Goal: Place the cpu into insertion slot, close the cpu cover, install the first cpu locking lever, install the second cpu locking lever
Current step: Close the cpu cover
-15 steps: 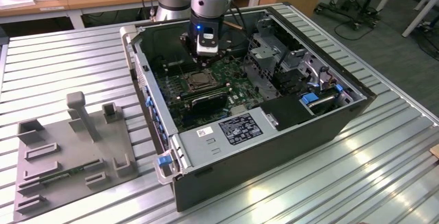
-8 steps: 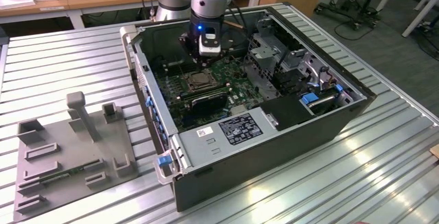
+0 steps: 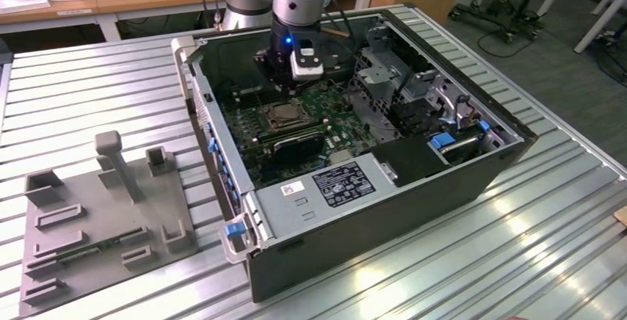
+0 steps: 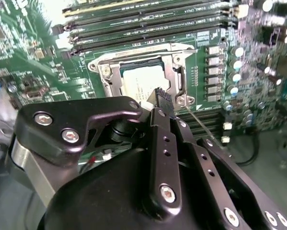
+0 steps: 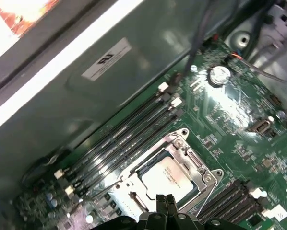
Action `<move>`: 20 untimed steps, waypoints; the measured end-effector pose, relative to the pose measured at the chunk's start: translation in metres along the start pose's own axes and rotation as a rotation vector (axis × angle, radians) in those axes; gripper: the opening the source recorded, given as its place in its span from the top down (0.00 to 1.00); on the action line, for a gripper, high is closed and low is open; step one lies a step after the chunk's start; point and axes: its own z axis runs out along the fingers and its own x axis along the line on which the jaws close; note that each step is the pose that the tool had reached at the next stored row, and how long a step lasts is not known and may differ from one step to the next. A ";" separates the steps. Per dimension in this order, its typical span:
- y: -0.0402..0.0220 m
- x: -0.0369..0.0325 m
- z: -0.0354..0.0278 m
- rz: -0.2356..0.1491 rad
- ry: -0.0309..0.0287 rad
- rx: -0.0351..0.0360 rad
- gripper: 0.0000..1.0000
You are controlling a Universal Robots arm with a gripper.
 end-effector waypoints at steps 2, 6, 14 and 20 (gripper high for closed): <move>0.0000 0.0000 0.0000 -0.036 0.0011 0.0021 0.89; 0.0000 0.0000 0.0002 -0.109 0.0032 0.0063 0.89; 0.0000 0.0000 0.0005 -0.253 0.0073 0.0143 0.89; 0.0000 -0.0001 0.0008 -0.348 0.0083 0.0181 0.89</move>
